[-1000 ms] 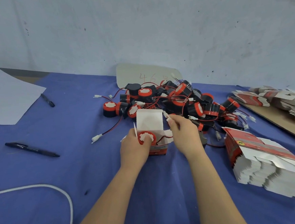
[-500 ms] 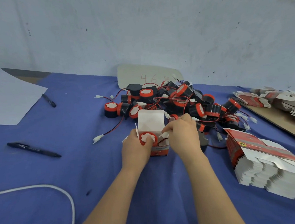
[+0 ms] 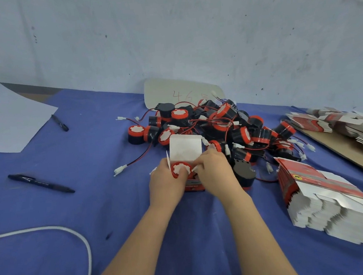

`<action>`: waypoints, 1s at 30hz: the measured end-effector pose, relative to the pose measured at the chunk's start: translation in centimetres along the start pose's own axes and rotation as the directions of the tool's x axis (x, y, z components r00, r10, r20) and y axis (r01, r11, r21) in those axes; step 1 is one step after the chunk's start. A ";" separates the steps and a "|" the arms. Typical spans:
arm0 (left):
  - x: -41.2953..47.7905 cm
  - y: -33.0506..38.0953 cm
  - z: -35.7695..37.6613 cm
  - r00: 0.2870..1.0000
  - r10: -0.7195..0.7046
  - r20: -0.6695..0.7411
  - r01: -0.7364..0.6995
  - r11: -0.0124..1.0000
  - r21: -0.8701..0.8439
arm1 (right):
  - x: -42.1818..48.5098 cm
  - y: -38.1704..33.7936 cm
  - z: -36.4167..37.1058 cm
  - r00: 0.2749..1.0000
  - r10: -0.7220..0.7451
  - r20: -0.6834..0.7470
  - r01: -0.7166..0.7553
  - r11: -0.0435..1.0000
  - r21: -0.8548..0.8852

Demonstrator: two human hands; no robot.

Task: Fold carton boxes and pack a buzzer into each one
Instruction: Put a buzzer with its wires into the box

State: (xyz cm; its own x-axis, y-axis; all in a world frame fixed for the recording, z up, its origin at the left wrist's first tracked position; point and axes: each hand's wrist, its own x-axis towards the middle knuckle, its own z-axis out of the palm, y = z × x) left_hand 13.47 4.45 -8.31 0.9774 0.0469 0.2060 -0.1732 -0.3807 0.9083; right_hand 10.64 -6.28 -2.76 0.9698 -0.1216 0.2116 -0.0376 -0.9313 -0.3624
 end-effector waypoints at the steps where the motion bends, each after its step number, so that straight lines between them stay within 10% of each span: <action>1: 0.0 0.0 0.0 1.000 0.000 -0.001 0.000 1.000 -0.006 | -0.1 0.1 0.0 1.000 0.002 -0.005 -0.002 0.999 0.035; 30: 0.1 -0.3 0.2 1.000 0.019 -0.010 -0.019 1.000 0.018 | -0.7 0.5 -0.6 0.999 -0.005 -0.043 0.009 0.994 0.105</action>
State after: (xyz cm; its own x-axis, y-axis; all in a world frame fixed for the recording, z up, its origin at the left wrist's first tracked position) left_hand 13.68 4.34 -8.62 0.9727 0.0484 0.2271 -0.1898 -0.3981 0.8975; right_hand 9.82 -6.84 -2.53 0.9585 -0.1321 0.2525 -0.0031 -0.8909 -0.4542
